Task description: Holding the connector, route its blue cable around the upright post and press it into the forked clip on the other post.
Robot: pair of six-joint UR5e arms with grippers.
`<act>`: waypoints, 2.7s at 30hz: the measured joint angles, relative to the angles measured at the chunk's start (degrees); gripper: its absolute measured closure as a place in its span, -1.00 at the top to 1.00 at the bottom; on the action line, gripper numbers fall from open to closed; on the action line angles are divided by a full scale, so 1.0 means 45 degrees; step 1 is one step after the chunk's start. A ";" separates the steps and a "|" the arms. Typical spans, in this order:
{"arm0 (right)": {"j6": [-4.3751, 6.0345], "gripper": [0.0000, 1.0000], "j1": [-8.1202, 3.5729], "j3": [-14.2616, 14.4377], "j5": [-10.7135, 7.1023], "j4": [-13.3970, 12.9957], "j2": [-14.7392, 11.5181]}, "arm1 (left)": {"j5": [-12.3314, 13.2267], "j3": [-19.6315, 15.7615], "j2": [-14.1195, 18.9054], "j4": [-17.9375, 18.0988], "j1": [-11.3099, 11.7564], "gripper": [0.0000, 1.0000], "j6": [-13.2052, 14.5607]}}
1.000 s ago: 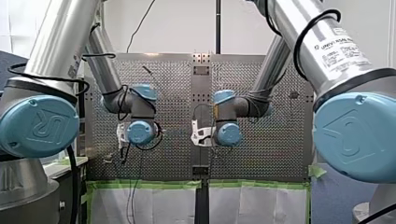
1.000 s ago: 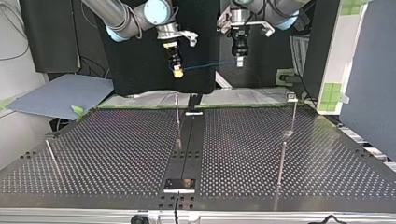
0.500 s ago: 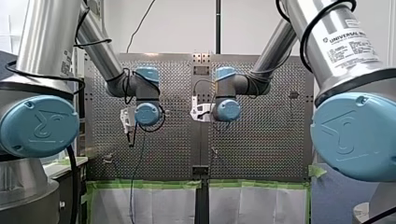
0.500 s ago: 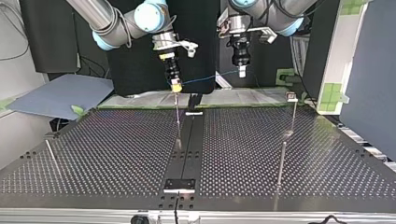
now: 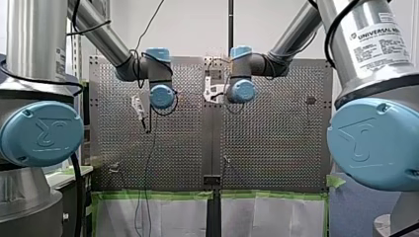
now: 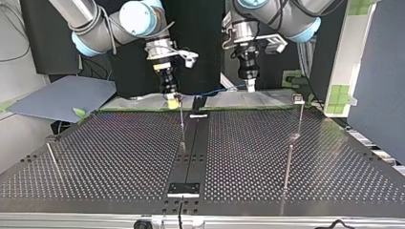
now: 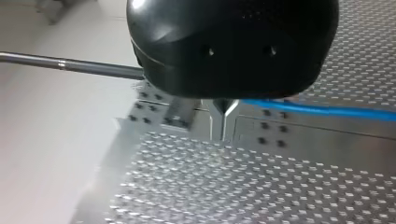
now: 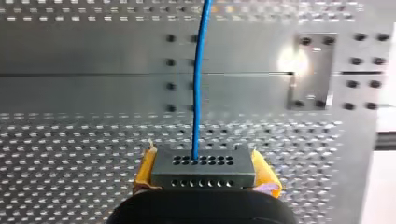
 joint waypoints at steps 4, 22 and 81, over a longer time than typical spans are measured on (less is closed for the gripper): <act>-0.0015 -1.00 -0.0059 -0.0247 -0.0154 0.0376 -0.0418 | -0.0246 0.0402 0.0446 -0.0443 0.0052 -1.00 -0.0035; -0.0226 -1.00 -0.0206 -0.1438 -0.1528 0.0892 -0.2119 | -0.1156 0.2312 0.2367 -0.2368 0.0534 -1.00 0.0016; -0.0316 -1.00 -0.0337 -0.4488 -0.1966 0.1932 0.0076 | 0.4192 0.8349 -0.0280 -0.8404 0.6002 -1.00 -0.0645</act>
